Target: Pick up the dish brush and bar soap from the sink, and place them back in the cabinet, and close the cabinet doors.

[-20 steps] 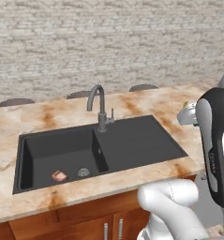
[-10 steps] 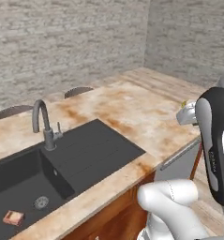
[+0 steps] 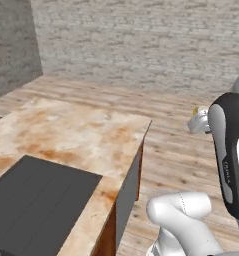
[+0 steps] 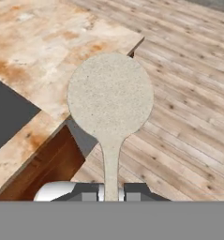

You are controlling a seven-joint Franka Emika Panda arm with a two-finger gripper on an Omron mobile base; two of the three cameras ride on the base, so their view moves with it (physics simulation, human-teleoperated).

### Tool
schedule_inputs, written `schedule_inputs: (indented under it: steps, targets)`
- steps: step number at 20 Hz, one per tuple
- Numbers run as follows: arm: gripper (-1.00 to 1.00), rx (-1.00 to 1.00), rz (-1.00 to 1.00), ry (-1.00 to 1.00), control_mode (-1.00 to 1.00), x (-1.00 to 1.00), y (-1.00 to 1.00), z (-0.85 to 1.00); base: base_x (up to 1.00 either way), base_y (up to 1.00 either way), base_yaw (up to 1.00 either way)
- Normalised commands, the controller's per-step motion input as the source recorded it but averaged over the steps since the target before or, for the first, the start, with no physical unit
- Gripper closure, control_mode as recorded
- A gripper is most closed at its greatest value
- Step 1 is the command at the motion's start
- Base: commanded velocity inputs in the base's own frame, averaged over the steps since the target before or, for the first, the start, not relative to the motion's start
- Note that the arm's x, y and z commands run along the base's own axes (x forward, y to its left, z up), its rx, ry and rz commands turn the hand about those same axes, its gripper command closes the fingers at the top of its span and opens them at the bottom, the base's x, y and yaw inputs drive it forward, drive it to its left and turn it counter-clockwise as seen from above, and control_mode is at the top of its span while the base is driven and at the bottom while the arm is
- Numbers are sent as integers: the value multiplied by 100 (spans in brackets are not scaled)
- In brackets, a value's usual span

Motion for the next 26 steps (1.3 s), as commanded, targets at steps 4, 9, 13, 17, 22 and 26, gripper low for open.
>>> schedule_inputs:
  steps: [4,9,13,17,22,26]
  targets:
    - [100,0,0,0,100,0,0,0,2,-2,-87]
    - [100,0,0,0,100,0,0,0,0,0,-88]
    - [100,0,0,0,100,0,0,0,0,0,-88]
    - [100,0,0,0,100,0,0,0,9,0,-85]
    - [100,0,0,0,100,0,0,0,19,0,-81]
    - [100,0,0,0,100,0,0,0,48,1,-60]
